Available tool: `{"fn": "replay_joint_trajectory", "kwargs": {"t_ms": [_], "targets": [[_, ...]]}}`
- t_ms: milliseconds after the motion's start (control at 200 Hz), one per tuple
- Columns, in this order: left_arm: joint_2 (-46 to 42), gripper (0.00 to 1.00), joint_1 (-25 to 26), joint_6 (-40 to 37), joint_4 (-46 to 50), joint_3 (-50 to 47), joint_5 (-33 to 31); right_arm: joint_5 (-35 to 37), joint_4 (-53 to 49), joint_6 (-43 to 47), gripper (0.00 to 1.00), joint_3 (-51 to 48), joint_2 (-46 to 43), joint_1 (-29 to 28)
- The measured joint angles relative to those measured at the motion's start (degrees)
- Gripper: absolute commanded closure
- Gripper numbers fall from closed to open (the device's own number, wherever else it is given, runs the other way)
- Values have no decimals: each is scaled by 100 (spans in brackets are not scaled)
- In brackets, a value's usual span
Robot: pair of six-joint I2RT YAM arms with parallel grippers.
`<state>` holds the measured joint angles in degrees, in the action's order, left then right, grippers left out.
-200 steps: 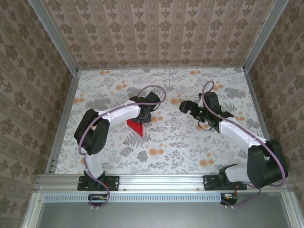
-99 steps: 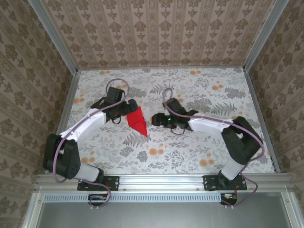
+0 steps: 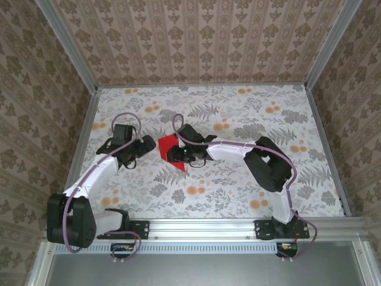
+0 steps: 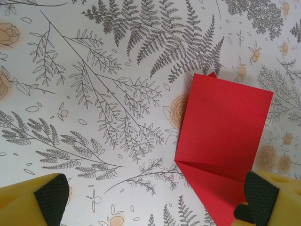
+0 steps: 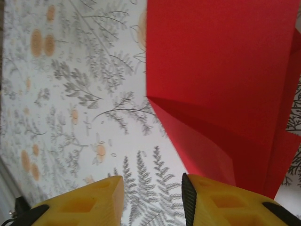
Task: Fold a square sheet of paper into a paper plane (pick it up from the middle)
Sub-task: Fold the wing for the fifth time at the center of the table.
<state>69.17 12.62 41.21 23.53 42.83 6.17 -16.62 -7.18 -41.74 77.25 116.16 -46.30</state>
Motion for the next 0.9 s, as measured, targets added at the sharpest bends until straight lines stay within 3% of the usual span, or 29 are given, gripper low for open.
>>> {"fn": "replay_joint_trajectory", "kwargs": {"t_ms": [405, 670, 900], "targets": [[11, 1, -35, -7, -168, -13, 389, -26, -389, 562, 61, -4, 297, 240], [11, 1, -33, 2, -409, -175, 715, -732, -680, 1626, 61, -1104, -551, 605], [11, 1, 120, 245, -800, -485, 957, -870, -595, 1300, 62, -1217, -1091, 802]]}}
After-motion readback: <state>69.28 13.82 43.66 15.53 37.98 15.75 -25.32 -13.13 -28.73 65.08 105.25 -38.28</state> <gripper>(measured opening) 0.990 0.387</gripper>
